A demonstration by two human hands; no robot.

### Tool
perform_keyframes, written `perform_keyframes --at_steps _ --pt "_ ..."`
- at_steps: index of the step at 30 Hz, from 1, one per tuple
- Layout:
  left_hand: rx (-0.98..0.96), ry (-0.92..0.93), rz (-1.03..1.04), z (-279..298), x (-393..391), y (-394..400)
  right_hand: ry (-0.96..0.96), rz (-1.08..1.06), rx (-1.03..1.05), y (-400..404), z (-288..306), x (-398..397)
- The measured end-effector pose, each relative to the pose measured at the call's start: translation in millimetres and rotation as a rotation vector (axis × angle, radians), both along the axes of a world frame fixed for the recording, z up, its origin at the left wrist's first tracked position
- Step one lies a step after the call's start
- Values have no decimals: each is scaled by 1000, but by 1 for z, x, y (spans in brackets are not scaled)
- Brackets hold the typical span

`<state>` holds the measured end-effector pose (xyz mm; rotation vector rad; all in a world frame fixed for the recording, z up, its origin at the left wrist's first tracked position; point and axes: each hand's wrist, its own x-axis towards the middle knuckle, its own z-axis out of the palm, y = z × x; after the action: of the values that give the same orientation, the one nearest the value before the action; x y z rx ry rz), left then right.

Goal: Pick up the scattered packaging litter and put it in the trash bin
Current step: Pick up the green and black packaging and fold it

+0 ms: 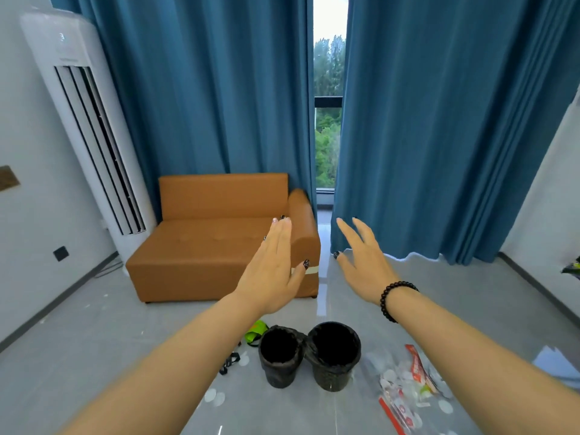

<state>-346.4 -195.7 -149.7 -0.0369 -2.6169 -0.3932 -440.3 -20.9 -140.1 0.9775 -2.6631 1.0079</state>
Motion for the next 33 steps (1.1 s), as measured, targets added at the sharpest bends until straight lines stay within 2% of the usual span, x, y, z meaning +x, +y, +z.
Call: perform_keyframes --at_steps 6,13,23,27,33 --pt "56 -38 169 -36 -107 -5 -43 111 0 -12 -30 -120" --pt "91 -124 289 -73 -194 -11 -149 227 112 -19 -65 -220" --pt "103 -204 411 -107 -246 -45 -219 339 146 -79 -83 -290" --pt "109 -293 506 -122 -265 -81 -236 398 171 -121 -93 -313" --pt "175 -351 534 -143 -297 -148 -291 419 245 -197 -117 -352"
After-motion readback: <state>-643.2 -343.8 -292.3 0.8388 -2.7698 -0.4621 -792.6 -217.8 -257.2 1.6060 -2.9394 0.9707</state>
